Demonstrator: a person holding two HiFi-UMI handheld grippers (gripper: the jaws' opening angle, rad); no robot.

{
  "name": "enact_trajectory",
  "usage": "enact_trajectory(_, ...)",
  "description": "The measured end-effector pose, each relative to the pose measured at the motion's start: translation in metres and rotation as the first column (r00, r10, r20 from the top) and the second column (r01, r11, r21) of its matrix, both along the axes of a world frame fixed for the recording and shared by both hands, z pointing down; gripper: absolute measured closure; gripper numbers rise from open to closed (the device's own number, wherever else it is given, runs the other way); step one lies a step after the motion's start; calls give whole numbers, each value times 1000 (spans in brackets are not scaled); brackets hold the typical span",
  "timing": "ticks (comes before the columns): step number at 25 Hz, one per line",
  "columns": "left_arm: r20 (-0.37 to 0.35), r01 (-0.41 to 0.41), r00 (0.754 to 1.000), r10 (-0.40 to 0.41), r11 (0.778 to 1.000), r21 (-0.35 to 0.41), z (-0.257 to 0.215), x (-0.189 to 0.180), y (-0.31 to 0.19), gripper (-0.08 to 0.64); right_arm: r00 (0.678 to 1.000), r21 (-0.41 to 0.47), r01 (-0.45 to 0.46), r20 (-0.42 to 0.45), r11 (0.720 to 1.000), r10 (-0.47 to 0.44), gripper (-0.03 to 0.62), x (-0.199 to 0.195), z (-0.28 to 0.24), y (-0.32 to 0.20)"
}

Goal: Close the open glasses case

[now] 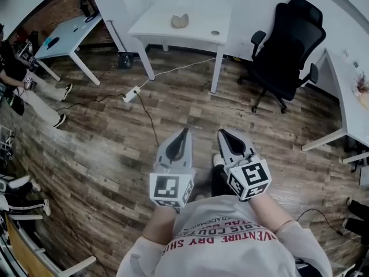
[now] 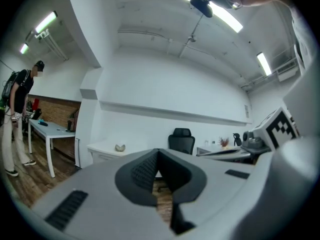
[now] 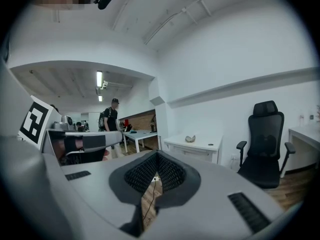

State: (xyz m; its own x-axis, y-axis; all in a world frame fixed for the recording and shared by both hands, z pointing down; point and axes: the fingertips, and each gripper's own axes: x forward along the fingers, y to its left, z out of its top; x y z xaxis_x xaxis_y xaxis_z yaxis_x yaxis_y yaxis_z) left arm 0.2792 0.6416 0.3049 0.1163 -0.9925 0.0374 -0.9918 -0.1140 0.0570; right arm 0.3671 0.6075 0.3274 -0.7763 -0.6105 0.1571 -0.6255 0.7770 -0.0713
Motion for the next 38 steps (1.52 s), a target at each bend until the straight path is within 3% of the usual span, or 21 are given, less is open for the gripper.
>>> enact_trajectory(6,3,91,996,-91,995,-32,13,-26,-53,563,998,-24,69,-2,997,-69,580,-21,14,-62)
enact_trajectory(12,-4,156,988,-156,987,-47,6,-48,-146,563,994,-55,114,5,992,-114,580,-34,10,-165)
enact_trajectory(18,-1,157,988,-157,987,-41,-6,-42,-254,563,979,-73,198,-33,977,-201,580,-38,3,-273)
enact_trajectory(24,-24,195,980,-197,979,-63,1,-62,-323,565,973,-101,221,-37,970,-226,580,-52,8,-355)
enact_trajectory(30,-21,212,976,-214,973,-87,16,-105,-374,563,977,-114,207,-32,972,-211,580,-86,18,-412)
enact_trajectory(38,-26,137,990,-139,988,-65,12,-202,-459,563,992,-98,119,-33,988,-123,580,-175,14,-490)
